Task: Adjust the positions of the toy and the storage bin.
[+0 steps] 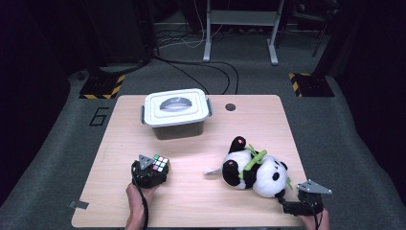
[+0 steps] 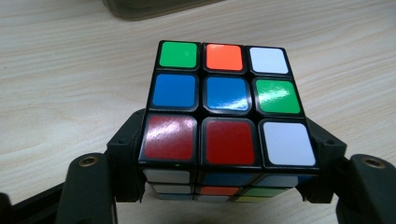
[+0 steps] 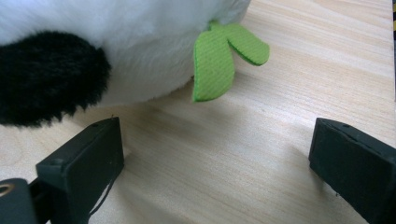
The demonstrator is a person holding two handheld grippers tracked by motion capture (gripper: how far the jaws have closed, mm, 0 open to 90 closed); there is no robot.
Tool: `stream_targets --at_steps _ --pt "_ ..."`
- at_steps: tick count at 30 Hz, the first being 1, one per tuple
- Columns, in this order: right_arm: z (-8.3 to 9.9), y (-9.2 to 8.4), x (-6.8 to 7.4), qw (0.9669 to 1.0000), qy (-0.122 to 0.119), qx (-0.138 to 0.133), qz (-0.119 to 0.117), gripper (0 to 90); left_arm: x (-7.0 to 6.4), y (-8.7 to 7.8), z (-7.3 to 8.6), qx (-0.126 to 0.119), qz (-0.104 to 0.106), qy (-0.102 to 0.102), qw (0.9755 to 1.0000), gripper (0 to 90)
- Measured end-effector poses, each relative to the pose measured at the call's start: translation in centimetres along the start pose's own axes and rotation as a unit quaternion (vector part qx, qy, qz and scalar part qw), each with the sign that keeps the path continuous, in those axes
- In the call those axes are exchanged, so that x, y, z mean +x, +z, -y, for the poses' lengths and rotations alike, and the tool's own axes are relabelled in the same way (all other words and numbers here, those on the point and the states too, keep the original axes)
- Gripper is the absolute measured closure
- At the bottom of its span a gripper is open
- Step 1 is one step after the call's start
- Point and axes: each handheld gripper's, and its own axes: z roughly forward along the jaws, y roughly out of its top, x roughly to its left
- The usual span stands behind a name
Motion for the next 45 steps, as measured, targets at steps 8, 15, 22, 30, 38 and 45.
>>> stream_targets --at_steps 8,15,22,30,38,45 --pt "0.0 0.0 0.0 1.0000 0.000 -0.001 0.000 2.6 0.1 -0.1 0.1 -0.005 0.000 0.003 1.0000 33.6" --pt "0.0 0.0 0.0 1.0000 0.001 -0.001 0.001 2.7 0.4 -0.3 0.3 -0.012 0.005 0.006 0.9999 34.0" --pt "0.0 0.0 0.0 1.0000 0.001 -0.001 0.001 2.7 1.3 -1.0 0.4 -0.019 -0.005 0.003 0.9998 33.9" --pt "0.0 0.0 0.0 1.0000 0.002 -0.001 0.001 2.7 3.1 -1.9 0.2 -0.021 -0.022 -0.005 0.9995 34.0" --pt "0.0 0.0 0.0 1.0000 0.004 0.000 0.000 2.6 5.4 -2.4 0.0 -0.024 -0.039 -0.017 0.9988 34.0" --pt "0.0 0.0 0.0 1.0000 0.004 -0.001 0.001 2.6 8.6 -2.8 -0.1 -0.024 -0.053 -0.035 0.9977 34.0"
